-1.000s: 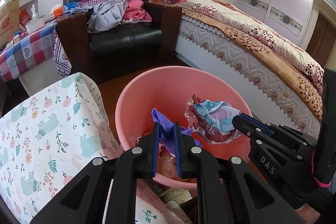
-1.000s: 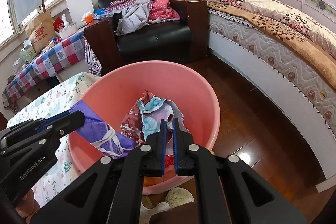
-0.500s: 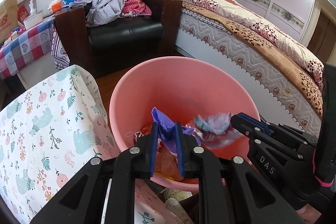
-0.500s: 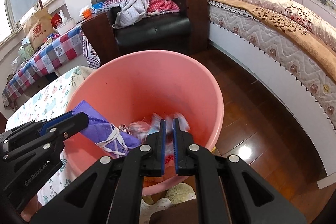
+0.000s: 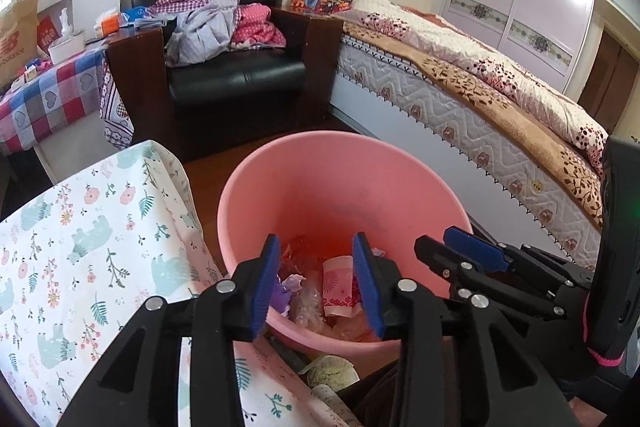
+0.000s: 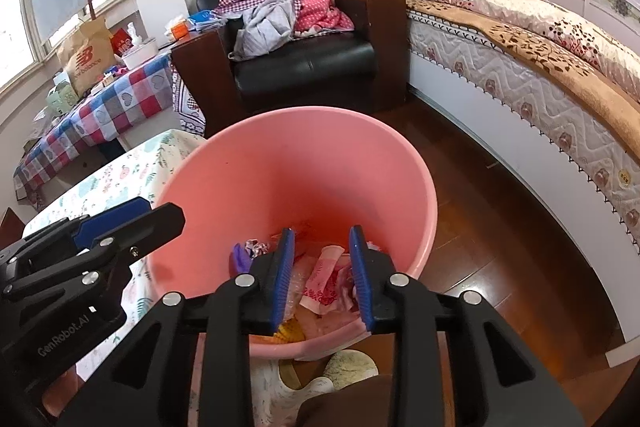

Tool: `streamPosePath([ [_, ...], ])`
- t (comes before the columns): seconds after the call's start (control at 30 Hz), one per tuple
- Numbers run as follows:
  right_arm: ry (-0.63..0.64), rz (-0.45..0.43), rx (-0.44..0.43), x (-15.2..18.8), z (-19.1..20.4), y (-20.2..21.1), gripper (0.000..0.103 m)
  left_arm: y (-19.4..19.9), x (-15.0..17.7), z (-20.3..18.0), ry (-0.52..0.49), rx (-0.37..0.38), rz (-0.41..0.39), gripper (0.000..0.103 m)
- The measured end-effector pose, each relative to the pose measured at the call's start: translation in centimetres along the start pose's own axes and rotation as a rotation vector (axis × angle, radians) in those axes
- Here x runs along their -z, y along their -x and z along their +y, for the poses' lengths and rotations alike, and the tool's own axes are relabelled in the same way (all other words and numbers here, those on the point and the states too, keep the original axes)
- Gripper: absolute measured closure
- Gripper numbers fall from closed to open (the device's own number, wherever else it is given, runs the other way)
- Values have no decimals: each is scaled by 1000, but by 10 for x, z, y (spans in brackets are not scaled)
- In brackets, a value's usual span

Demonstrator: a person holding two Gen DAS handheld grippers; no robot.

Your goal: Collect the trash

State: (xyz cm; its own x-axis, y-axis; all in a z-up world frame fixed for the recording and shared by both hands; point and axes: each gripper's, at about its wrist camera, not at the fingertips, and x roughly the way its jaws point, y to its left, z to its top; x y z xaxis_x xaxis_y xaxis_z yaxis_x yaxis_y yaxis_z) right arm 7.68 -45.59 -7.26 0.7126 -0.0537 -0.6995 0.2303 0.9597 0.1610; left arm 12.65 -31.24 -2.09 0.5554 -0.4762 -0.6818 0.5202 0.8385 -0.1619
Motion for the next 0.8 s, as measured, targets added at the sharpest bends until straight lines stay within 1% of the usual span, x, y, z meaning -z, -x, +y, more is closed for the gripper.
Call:
streamPosePath([
  [0.27,13,-22,-31,3,11,18,73,25,4,4,-4,-15,-26,63],
  [0.33,12,-31,-42,3,14,23,72,31,5,5,0,-18,-30,63],
  [0.4,13,-36,-50,5,17,27,60,37,6,8,2,-19,-34,63],
  [0.63,29,-41,-75,11,29,37,59,58,14,13,1,-39,-59,63],
  [0.8,46,-41,-105,15,44,43,59,70,19,21,17,-56,-57,63],
])
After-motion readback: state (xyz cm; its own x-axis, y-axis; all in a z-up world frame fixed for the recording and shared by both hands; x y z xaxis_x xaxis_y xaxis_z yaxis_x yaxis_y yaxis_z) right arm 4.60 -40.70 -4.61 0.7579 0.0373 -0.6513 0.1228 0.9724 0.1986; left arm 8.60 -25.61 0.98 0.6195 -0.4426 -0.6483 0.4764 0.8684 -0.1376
